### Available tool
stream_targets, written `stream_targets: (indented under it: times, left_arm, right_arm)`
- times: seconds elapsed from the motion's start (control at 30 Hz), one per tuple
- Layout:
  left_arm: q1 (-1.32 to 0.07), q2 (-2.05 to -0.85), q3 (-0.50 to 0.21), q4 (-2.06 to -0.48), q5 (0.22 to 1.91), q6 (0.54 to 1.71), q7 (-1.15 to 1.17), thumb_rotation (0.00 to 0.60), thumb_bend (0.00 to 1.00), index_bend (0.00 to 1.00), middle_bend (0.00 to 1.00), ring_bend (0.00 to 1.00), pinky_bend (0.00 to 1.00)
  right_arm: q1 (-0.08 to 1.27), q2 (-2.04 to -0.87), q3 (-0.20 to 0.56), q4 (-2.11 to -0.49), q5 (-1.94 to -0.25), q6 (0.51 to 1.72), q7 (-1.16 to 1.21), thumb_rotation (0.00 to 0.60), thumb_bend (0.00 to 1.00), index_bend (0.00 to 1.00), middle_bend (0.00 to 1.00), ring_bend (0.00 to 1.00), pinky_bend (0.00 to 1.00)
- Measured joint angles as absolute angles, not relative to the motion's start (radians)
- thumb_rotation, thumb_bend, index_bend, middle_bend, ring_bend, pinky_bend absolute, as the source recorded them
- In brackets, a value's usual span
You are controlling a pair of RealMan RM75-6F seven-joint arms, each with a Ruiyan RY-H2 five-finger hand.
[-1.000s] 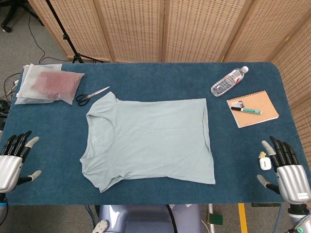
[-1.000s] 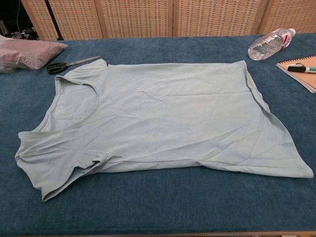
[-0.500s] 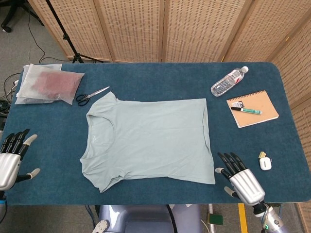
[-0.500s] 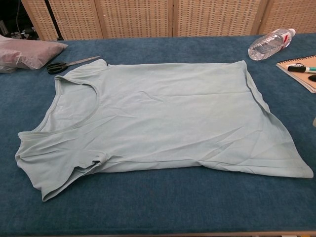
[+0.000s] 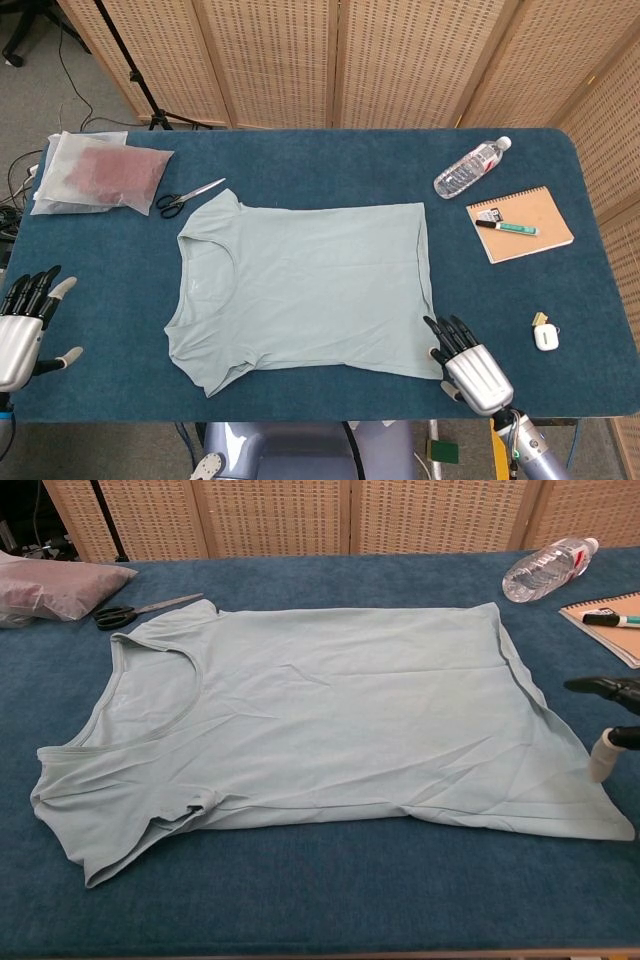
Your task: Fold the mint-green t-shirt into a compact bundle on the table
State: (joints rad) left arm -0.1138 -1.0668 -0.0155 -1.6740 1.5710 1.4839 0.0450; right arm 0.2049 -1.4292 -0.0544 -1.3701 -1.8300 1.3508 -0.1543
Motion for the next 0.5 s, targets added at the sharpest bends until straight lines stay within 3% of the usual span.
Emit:
stream_targets:
  times: [0.5]
  left_arm:
    - [-0.115, -1.063, -0.018, -1.674, 1.567, 1.483, 0.036, 0.600, 0.00, 0.00, 0.00, 0.00, 0.00]
  right_arm:
    - [0.209, -1.444, -0.076, -1.344, -1.781, 1.312, -0.205, 0.600, 0.23, 0.42, 0.00, 0.00, 0.06]
